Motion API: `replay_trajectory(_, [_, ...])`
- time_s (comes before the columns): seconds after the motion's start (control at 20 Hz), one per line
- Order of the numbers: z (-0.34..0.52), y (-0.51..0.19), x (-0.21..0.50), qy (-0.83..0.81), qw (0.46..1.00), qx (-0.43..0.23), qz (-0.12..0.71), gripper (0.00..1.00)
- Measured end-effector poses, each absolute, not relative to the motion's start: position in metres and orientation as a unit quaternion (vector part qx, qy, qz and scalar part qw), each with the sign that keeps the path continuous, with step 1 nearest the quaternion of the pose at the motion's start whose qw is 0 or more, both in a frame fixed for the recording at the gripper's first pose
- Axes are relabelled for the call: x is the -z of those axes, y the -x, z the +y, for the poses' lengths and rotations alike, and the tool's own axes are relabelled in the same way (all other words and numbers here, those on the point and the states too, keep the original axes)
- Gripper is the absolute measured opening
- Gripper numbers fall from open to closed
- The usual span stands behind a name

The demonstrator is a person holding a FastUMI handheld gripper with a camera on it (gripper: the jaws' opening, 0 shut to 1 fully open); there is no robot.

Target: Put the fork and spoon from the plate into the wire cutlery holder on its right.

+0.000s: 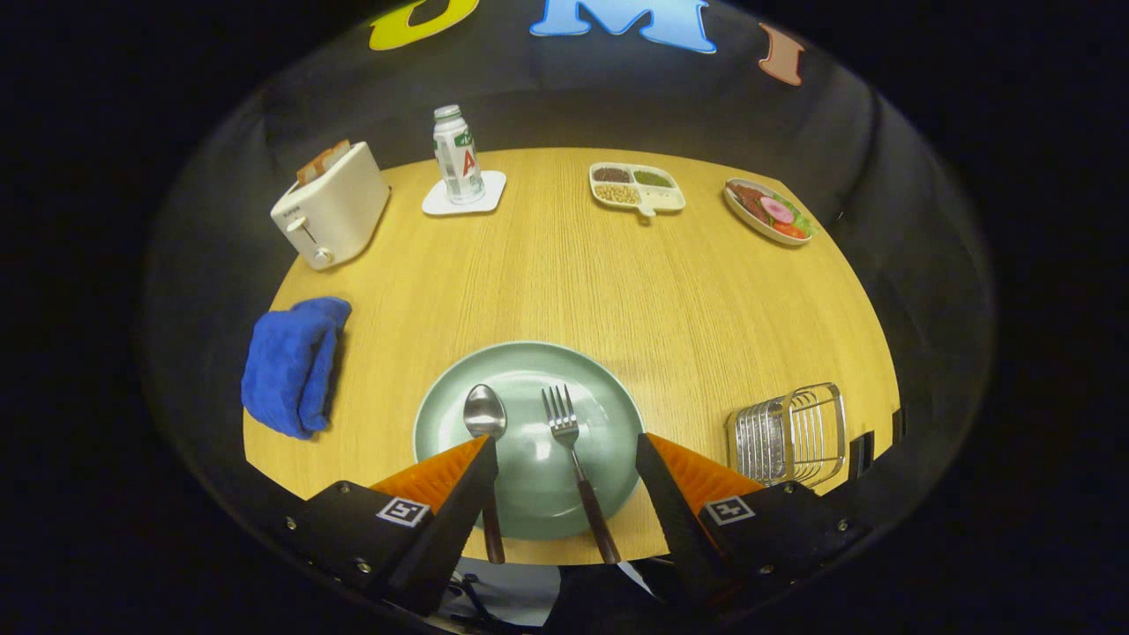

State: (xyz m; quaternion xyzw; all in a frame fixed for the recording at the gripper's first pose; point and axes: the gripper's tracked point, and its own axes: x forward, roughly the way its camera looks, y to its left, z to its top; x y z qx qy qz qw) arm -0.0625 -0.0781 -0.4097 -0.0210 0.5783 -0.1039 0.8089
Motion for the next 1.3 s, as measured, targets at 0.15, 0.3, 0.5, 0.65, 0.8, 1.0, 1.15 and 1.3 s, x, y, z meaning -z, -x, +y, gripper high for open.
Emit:
replay_trajectory(0.15, [-0.082, 0.074, 0.435, 0.031, 0.783, 0.095, 0.614, 0.97])
replay_trajectory(0.3, [-0.087, 0.084, 0.454, 0.042, 0.762, 0.091, 0.639, 0.97])
replay_trajectory(0.5, [-0.090, 0.091, 0.469, 0.080, 0.742, 0.074, 0.661, 0.94])
replay_trajectory(0.65, [-0.090, 0.092, 0.478, 0.112, 0.727, 0.062, 0.675, 0.85])
replay_trajectory(0.8, [-0.082, 0.088, 0.486, 0.102, 0.728, 0.048, 0.677, 0.85])
replay_trajectory(1.0, [-0.080, 0.086, 0.492, 0.084, 0.731, 0.044, 0.676, 0.71])
replay_trajectory(1.15, [-0.067, 0.080, 0.488, 0.046, 0.738, 0.030, 0.672, 0.16])
replay_trajectory(1.3, [-0.068, 0.078, 0.492, 0.051, 0.746, 0.027, 0.664, 0.05])
